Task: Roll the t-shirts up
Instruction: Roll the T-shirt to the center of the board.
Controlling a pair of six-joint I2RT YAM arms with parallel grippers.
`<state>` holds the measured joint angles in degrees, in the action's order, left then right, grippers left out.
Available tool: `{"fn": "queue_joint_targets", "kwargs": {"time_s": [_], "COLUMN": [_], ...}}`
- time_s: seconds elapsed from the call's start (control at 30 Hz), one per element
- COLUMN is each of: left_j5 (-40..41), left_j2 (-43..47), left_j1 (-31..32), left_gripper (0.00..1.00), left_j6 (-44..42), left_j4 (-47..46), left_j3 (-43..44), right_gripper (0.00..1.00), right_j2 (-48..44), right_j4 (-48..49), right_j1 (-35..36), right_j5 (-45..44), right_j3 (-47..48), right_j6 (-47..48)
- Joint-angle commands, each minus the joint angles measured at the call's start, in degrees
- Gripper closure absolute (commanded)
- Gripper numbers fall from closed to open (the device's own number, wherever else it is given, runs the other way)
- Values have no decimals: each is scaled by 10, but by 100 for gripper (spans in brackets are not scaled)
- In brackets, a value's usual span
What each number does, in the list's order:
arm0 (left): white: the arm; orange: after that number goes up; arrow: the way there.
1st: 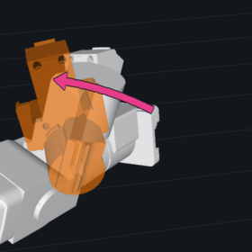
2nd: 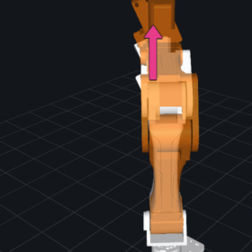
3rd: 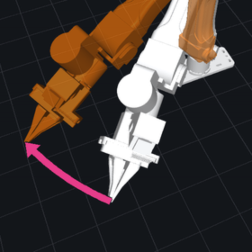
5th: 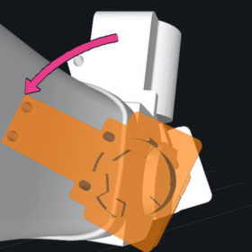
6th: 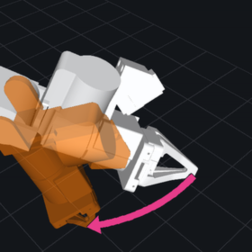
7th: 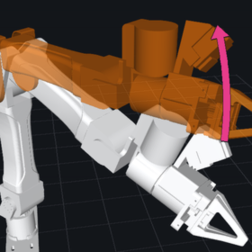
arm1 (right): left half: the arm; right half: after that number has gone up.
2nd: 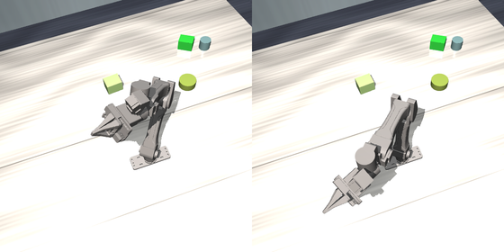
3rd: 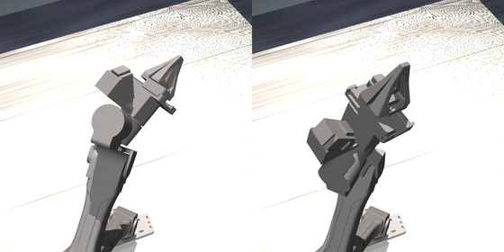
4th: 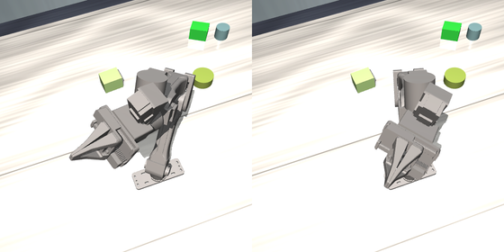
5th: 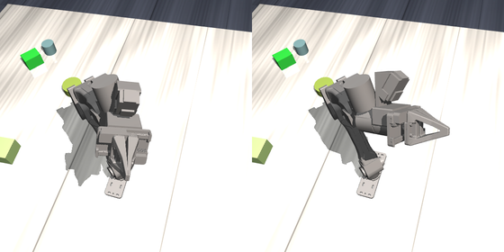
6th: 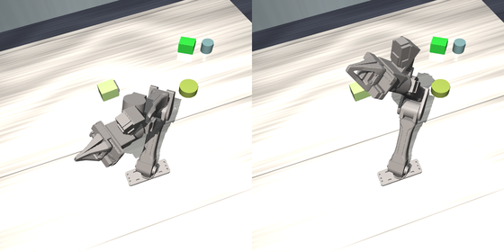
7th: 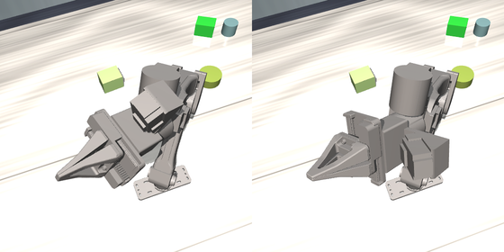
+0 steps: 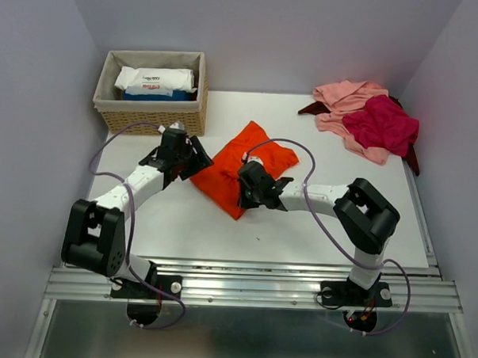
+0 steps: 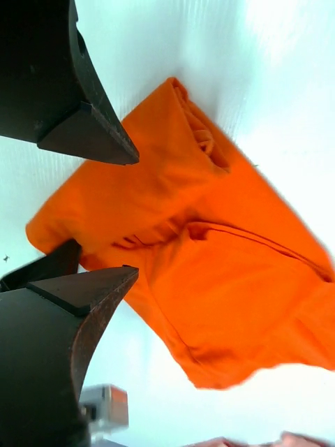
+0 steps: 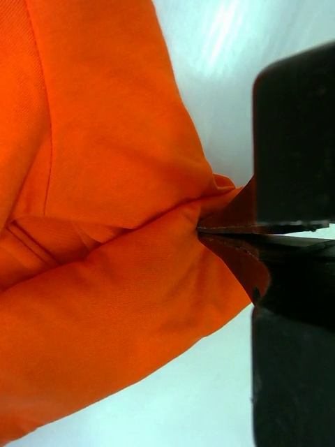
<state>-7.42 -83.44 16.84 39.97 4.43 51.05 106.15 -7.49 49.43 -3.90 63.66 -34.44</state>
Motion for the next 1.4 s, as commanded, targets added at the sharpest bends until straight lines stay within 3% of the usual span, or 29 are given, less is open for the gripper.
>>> {"fn": "queue_joint_targets", "kwargs": {"time_s": [0.0, 0.33, 0.63, 0.77, 0.83, 0.87, 0.97, 1.0, 1.07, 1.2, 1.37], "left_j5": [26, 24, 14, -3, -2, -1, 4, 7, 8, 7, 11], "left_j2": [51, 57, 14, -33, -39, -38, -25, -22, -15, -8, -1], "left_j1": [-18, -30, -30, -29, -28, -28, -28, -28, -28, -28, -28], "left_gripper": [29, 27, 28, 38, 49, 60, 78, 91, 100, 100, 100], "left_j6": [-13, 86, 111, 117, 119, 117, 115, 115, 113, 114, 112], "left_j4": [45, 13, -79, -115, -122, -122, -115, -109, -103, -84, -74], "left_j3": [-26, -133, -159, -157, -154, -153, -151, -150, -149, -147, -146], "right_gripper": [94, 90, 89, 86, 80, 78, 64, 54, 43, 33, 32], "right_j2": [-14, -33, -32, -45, -59, -63, -77, -79, -80, -59, -16], "right_j4": [-38, -72, -73, -77, -77, -79, -95, -101, -118, -112, -89], "right_j1": [25, 30, 30, 30, 30, 30, 44, 61, 80, 151, 204], "right_j5": [9, -30, -29, -33, -35, -37, -74, -94, -149, -246, -310], "right_j3": [-16, 38, 41, 43, 42, 44, 49, 57, 66, 81, 95], "right_j6": [-56, -20, -16, 1, 19, 25, 59, 70, 100, 176, 232]}}
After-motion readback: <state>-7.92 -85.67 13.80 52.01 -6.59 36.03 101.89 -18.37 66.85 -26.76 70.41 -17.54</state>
